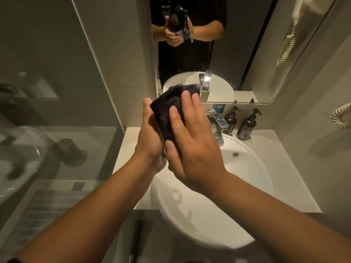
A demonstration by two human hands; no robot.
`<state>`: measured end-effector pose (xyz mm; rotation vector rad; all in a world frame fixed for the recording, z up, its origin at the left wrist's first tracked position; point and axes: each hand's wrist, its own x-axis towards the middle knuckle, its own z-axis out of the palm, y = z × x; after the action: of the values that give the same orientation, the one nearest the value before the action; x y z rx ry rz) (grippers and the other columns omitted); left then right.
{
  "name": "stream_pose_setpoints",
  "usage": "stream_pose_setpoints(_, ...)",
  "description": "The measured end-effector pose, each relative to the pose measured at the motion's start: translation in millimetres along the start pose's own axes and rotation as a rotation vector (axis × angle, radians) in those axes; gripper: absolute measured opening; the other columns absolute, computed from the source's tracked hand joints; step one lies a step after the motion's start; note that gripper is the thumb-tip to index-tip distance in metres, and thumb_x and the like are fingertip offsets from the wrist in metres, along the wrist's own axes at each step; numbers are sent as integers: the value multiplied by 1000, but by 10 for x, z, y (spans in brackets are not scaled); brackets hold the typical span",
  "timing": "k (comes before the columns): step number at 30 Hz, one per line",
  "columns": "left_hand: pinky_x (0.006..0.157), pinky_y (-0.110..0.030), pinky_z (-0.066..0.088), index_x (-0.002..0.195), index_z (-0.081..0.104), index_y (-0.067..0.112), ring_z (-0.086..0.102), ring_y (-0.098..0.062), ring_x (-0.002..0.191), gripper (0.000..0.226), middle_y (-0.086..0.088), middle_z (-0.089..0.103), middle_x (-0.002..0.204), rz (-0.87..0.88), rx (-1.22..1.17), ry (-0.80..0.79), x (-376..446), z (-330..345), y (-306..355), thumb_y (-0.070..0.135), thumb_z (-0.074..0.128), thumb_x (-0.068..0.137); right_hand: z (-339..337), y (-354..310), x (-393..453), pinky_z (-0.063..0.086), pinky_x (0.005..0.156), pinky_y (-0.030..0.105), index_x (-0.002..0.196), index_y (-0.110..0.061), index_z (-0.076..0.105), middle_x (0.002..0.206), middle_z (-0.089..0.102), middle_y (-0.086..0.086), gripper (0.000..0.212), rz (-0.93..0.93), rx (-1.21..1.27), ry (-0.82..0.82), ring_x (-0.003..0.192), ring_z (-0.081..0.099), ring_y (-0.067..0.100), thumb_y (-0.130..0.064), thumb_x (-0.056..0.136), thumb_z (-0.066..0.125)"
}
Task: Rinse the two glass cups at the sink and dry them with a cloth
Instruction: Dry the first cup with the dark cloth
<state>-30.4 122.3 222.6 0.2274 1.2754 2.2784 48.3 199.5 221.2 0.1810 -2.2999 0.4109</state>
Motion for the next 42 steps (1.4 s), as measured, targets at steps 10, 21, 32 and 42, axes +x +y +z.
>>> stream_pose_setpoints(10,100,-45,51,134,61,12,68,-28,116,93,-13,70,126,-145,159,-91,38,-116,66,80,13,91,-48,173,20,13,117,15,154,-18,12,164,8,-3,62,471,651,-61,146,6,-5,-17,98,40)
stream_pose_setpoints(21,97,-63,51,139,48,24,67,-36,115,112,-12,68,129,14,279,4,62,-133,26,88,68,50,-36,202,128,15,113,10,156,-17,4,164,4,-1,67,414,395,-162,149,6,6,-31,99,36)
stream_pose_setpoints(32,108,-53,45,142,52,11,63,-37,122,91,-20,63,135,-79,-11,24,238,-179,67,80,46,84,-133,266,-76,30,116,28,151,-13,31,156,34,1,63,297,376,-186,144,29,11,-4,90,42)
stream_pose_setpoints(42,93,-61,53,131,60,17,73,-38,102,82,-16,73,118,-227,-224,261,343,-320,-12,81,46,82,-232,433,-227,44,56,23,102,1,64,85,62,20,27,955,893,-457,68,54,15,7,87,42)
